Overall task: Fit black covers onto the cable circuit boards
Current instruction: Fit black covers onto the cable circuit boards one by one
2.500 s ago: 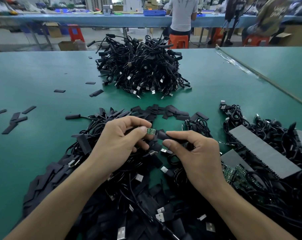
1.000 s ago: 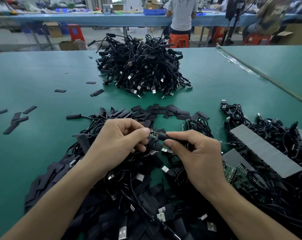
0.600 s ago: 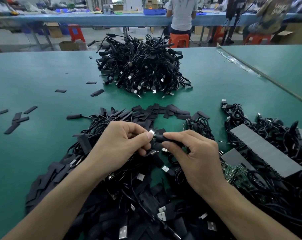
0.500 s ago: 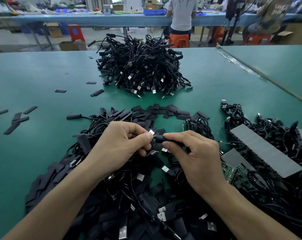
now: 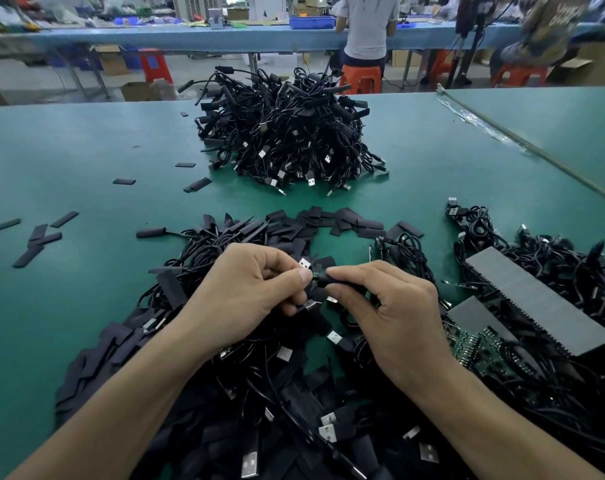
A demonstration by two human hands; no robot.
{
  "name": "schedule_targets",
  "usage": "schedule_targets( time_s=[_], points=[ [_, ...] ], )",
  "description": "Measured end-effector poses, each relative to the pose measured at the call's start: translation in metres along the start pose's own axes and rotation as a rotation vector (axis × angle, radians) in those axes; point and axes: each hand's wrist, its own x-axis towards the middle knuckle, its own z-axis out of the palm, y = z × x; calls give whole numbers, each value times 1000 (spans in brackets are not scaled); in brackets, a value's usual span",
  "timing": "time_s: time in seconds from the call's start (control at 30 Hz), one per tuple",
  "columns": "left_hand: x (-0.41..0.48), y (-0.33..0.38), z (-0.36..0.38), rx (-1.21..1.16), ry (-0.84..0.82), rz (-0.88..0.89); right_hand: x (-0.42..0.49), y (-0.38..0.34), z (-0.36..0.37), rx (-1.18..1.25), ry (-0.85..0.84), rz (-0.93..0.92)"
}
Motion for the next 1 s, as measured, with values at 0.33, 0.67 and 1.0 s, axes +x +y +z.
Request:
schedule_targets(
  time_s=[0.33, 0.67, 1.0],
  points=[
    [1, 1, 1, -7, -2, -22, 0, 1, -1, -6, -41, -10],
    [0, 1, 0, -6, -38, -6, 1, 1, 1, -33, -30, -43],
    [0, -2, 2, 78, -55, 25, 0, 3, 2, -63, -38, -75]
  ],
)
